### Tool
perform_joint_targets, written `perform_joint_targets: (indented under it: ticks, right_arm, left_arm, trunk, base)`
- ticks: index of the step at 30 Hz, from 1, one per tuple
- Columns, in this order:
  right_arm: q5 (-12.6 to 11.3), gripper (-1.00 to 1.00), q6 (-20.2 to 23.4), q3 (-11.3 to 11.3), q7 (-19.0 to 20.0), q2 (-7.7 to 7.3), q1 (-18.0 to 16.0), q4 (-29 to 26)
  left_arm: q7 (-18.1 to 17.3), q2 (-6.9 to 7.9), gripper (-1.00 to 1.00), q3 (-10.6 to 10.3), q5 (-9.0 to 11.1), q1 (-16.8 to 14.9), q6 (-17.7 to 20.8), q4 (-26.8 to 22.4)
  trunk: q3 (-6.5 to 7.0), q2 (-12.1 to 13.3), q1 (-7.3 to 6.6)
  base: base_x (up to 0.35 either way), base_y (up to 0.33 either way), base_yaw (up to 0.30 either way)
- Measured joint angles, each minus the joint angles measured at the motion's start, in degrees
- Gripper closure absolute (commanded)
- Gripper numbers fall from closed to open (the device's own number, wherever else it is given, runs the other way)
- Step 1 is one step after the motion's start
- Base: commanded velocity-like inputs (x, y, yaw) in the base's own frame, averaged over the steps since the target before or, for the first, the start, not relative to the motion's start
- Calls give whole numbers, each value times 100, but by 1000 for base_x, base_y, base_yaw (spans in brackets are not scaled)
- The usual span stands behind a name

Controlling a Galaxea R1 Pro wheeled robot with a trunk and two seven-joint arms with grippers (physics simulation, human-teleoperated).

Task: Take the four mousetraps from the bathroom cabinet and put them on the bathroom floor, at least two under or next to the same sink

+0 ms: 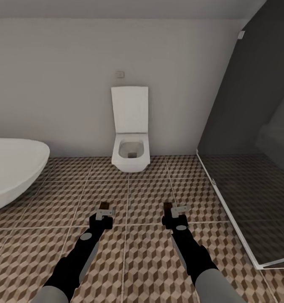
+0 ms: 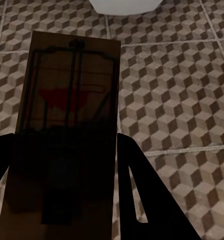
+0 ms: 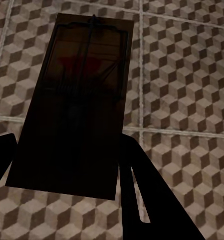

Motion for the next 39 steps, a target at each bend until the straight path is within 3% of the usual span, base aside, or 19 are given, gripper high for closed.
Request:
perform_joint_targets:
  ticks: [11,39]
  right_arm:
    - [-1,100,0,248,0,0,1,0]
    - [-1,100,0,272,0,0,3,0]
  left_arm:
    - [0,0,100,-6,0,0,0,7]
    - [0,0,100,-2,0,0,0,9]
  trunk:
    - [-198,-441,242]
    - [-700,-1564,857]
  base:
    - [0,0,0]
    - [0,0,0]
